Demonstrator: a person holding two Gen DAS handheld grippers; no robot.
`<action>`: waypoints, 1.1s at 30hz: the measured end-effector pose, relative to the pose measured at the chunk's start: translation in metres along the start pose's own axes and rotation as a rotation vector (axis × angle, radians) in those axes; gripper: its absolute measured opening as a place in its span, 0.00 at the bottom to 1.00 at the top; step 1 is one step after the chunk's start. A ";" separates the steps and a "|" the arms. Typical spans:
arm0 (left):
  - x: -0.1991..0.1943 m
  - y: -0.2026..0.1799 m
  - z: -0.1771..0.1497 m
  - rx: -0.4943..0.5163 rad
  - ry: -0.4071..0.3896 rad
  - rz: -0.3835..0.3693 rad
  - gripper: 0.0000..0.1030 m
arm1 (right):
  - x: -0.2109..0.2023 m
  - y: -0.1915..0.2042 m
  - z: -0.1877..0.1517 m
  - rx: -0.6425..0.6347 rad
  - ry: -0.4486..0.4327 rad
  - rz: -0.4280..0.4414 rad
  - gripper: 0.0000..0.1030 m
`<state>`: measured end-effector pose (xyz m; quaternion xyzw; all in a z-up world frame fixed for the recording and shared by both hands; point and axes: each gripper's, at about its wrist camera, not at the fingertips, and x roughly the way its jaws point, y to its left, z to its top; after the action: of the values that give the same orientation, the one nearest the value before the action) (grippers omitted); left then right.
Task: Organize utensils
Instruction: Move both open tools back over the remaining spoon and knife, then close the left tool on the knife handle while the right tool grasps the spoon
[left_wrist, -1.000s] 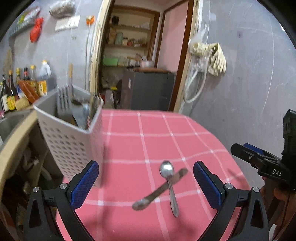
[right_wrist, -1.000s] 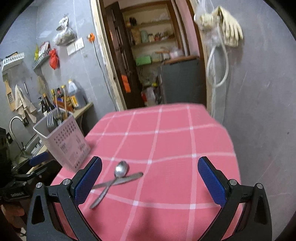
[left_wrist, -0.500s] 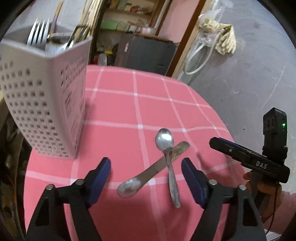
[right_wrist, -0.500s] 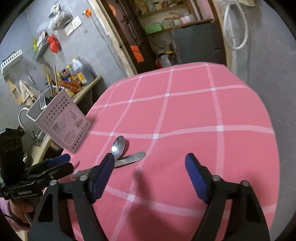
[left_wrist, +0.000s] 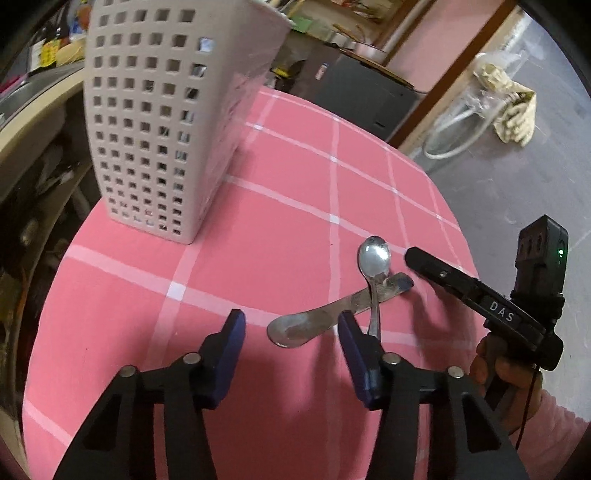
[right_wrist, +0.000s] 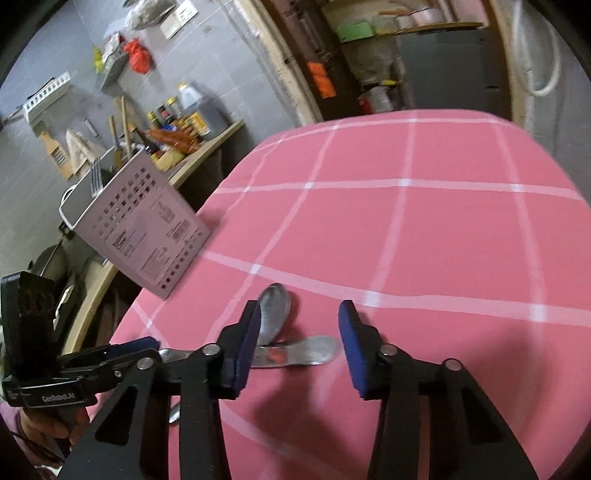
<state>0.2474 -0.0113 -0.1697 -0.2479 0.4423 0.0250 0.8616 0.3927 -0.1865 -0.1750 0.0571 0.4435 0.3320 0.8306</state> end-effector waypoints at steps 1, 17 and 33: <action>0.001 0.000 0.000 -0.005 -0.001 0.005 0.44 | 0.006 0.002 0.001 -0.006 0.015 0.011 0.33; 0.003 -0.007 0.000 0.026 0.025 0.040 0.18 | -0.021 -0.013 -0.004 0.116 -0.061 -0.019 0.02; 0.023 -0.069 0.029 0.445 0.054 -0.015 0.45 | -0.065 -0.058 -0.042 0.269 -0.081 -0.124 0.02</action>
<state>0.3012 -0.0631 -0.1452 -0.0558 0.4581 -0.0863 0.8830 0.3640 -0.2788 -0.1769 0.1538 0.4529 0.2150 0.8515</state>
